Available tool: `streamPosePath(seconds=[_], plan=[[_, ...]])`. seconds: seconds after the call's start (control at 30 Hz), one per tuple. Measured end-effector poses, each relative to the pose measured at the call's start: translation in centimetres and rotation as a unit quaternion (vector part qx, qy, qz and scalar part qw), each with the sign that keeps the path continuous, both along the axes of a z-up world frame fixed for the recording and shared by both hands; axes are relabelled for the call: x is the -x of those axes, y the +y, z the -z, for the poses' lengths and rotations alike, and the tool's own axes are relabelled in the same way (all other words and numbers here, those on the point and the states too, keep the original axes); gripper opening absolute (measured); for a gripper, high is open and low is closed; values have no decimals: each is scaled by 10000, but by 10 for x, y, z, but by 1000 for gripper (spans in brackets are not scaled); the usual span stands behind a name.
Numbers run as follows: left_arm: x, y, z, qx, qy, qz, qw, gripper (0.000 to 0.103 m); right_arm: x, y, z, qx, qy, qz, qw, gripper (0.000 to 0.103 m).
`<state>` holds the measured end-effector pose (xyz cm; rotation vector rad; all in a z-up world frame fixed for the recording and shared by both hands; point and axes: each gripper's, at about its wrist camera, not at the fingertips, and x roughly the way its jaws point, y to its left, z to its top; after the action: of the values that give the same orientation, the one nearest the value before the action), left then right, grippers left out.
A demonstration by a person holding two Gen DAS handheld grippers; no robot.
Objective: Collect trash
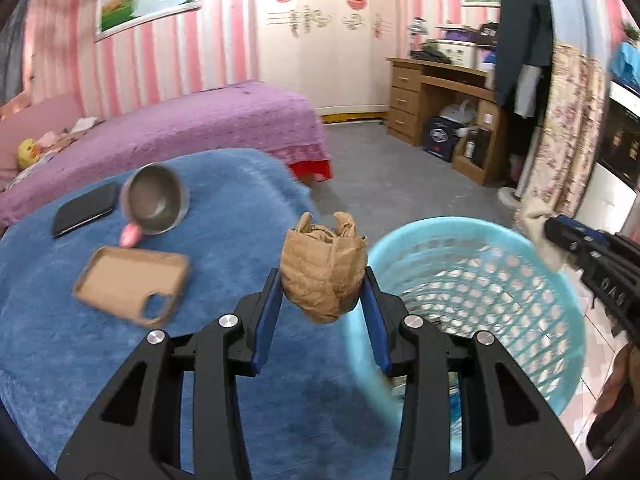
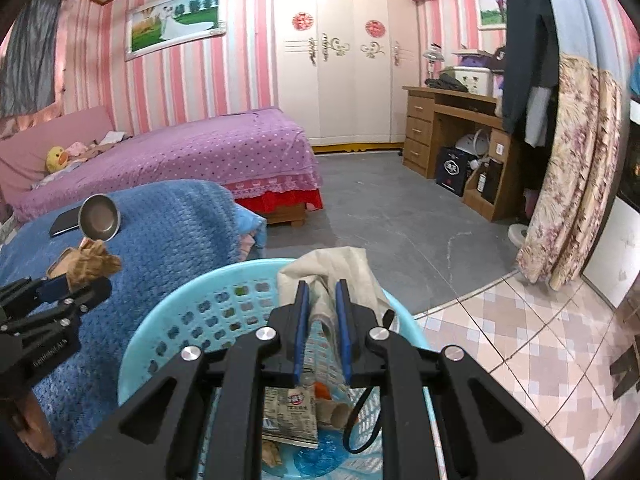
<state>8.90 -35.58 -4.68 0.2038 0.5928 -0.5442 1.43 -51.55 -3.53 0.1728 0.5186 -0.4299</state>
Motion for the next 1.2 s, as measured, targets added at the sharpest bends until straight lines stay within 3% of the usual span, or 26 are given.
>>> streamPosePath(seconds=[0.17, 0.27, 0.33, 0.5, 0.77, 0.83, 0.87, 0.9, 0.97, 1.07, 1.2], plan=[[3, -36, 3, 41, 207, 435, 9988, 45, 9, -15, 3, -108, -62, 162, 9998, 14], [4, -40, 2, 99, 214, 454, 9987, 66, 11, -18, 4, -150, -81, 194, 9997, 14], [0, -37, 0, 161, 234, 399, 9988, 73, 11, -19, 4, -154, -80, 191, 9997, 14], [-8, -12, -6, 141, 61, 51, 9999, 88, 9, -17, 5, -141, -63, 134, 9998, 14], [-13, 41, -18, 133, -90, -478, 9987, 95, -3, -10, 8, -182, -31, 1, 9998, 19], [-12, 54, -22, 180, -77, -556, 9983, 95, -10, -8, 11, -212, 26, -30, 9998, 28], [-11, 62, -25, 193, -100, -605, 9979, 96, -12, -7, 13, -235, 42, -27, 9997, 50], [-10, 68, -27, 206, -123, -634, 9977, 96, -13, -5, 14, -281, 40, -45, 9996, 64], [-4, 82, -35, 226, -209, -688, 9972, 97, -15, -2, 15, -312, 30, -58, 9995, 69], [7, 104, -45, 223, -361, -754, 9963, 97, -13, 5, 9, -277, -27, 73, 9996, 90], [20, 132, -56, 196, -501, -842, 9950, 97, -3, 16, -13, -375, -323, 95, 9987, 98]])
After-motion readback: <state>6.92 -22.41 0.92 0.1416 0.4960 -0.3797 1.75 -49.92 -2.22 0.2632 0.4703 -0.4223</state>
